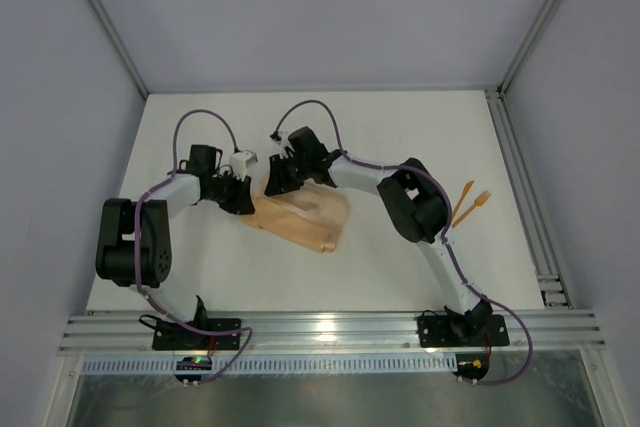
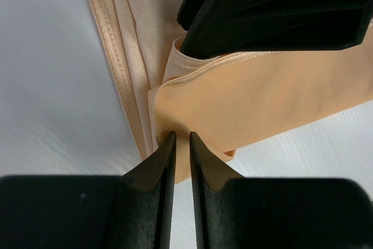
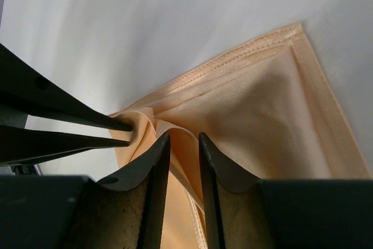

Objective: Fold the napkin into a case and place the utensils inside
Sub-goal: Fold the lower triangle-folded napkin at the center of the board.

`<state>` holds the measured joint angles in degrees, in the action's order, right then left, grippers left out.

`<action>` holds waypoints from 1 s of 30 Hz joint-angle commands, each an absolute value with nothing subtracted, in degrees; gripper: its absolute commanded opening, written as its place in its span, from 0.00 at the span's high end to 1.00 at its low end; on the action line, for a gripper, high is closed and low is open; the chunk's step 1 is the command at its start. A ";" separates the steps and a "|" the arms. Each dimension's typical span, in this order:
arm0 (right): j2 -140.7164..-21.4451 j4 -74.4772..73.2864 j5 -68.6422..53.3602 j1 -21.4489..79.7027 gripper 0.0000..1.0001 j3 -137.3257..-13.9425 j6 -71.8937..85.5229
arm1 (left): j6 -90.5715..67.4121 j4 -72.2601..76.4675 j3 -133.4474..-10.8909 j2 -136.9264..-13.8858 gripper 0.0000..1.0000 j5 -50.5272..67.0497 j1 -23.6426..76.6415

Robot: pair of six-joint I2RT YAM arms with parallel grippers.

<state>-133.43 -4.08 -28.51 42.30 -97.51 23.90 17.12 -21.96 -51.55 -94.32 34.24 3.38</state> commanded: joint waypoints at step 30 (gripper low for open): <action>-128.93 -0.44 -28.56 43.33 0.67 -93.52 23.64 | 16.08 -18.55 -51.50 -94.57 0.83 33.14 3.60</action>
